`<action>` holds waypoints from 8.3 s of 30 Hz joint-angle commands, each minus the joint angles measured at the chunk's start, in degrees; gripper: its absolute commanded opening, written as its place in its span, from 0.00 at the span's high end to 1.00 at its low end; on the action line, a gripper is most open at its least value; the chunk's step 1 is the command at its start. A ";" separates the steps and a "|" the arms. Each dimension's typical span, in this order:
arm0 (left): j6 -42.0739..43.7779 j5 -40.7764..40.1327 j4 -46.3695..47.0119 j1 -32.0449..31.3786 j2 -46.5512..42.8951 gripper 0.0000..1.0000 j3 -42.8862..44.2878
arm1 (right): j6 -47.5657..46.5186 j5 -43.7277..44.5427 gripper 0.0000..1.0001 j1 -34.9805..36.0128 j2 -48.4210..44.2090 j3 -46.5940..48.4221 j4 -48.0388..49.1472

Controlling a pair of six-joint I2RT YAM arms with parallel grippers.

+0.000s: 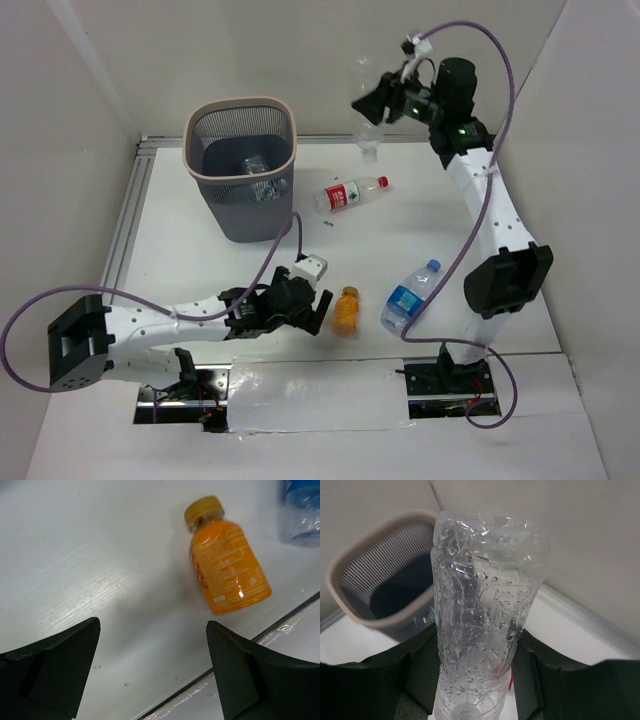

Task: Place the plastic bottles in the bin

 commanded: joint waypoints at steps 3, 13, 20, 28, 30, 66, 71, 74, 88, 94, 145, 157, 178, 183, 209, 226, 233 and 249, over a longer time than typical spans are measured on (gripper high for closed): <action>-6.05 1.57 5.68 -0.85 1.95 0.00 -3.18 | 4.85 -4.42 0.75 10.59 15.43 22.95 13.86; -7.11 4.92 12.10 -1.90 -1.57 0.00 -7.05 | 12.60 0.14 0.53 24.04 34.29 41.68 23.00; -5.44 6.58 15.79 -1.90 1.14 0.00 -3.81 | 8.55 0.15 0.00 21.25 31.41 40.09 15.63; -4.03 11.85 20.81 -0.68 12.65 0.00 3.14 | -5.37 -0.28 0.07 5.35 17.17 27.54 -9.48; -4.73 14.57 21.34 -0.14 16.52 0.00 5.42 | -11.80 0.23 0.27 1.56 11.99 18.45 -20.35; 17.67 1.51 7.89 32.72 19.78 0.70 59.83 | -82.50 -12.25 0.53 -25.52 -42.43 -57.03 -35.45; 18.99 -3.08 7.28 39.22 21.01 0.58 54.31 | -90.57 -12.77 0.08 -25.52 -42.43 -56.50 -38.43; 17.51 -5.01 6.75 41.42 21.01 0.43 52.98 | -96.97 -13.48 0.00 -25.52 -41.82 -55.37 -40.63; 21.01 9.04 0.60 36.53 15.66 0.00 55.27 | -149.46 -7.51 0.00 -24.65 -28.64 -55.36 -59.00; 19.71 10.38 -0.64 22.02 2.42 0.00 37.54 | -155.97 0.49 0.00 -21.21 -25.12 -59.57 -53.23; 2.38 6.67 17.21 -1.55 -9.48 0.01 -7.67 | -13.33 -4.25 0.67 20.10 24.19 40.79 16.66; 9.15 5.36 18.61 -2.08 -4.83 0.00 -4.86 | 8.02 -3.54 0.32 24.58 36.49 43.17 29.41; 1.59 1.31 13.69 -2.08 -14.32 0.00 -12.32 | -65.48 -7.42 0.20 3.39 26.48 31.49 -20.74; 1.06 -0.53 10.71 -2.08 -14.24 0.00 -11.62 | -87.76 -2.58 0.27 6.03 25.95 22.79 -29.73; -5.18 -2.99 7.28 -2.08 -16.34 0.00 -13.47 | -97.09 13.85 0.02 11.22 40.44 12.84 -29.74; -3.42 -2.47 11.58 -2.08 -15.03 0.00 -13.47 | -51.69 -5.30 0.69 5.24 15.59 17.95 -7.71; -0.79 -1.85 13.69 -2.08 -13.97 0.00 -12.94 | -23.91 -4.77 0.69 12.53 18.19 30.23 14.54; -1.31 -4.31 15.27 -2.08 -18.10 0.00 -14.87 | 9.61 -5.30 0.39 26.16 34.03 42.02 36.10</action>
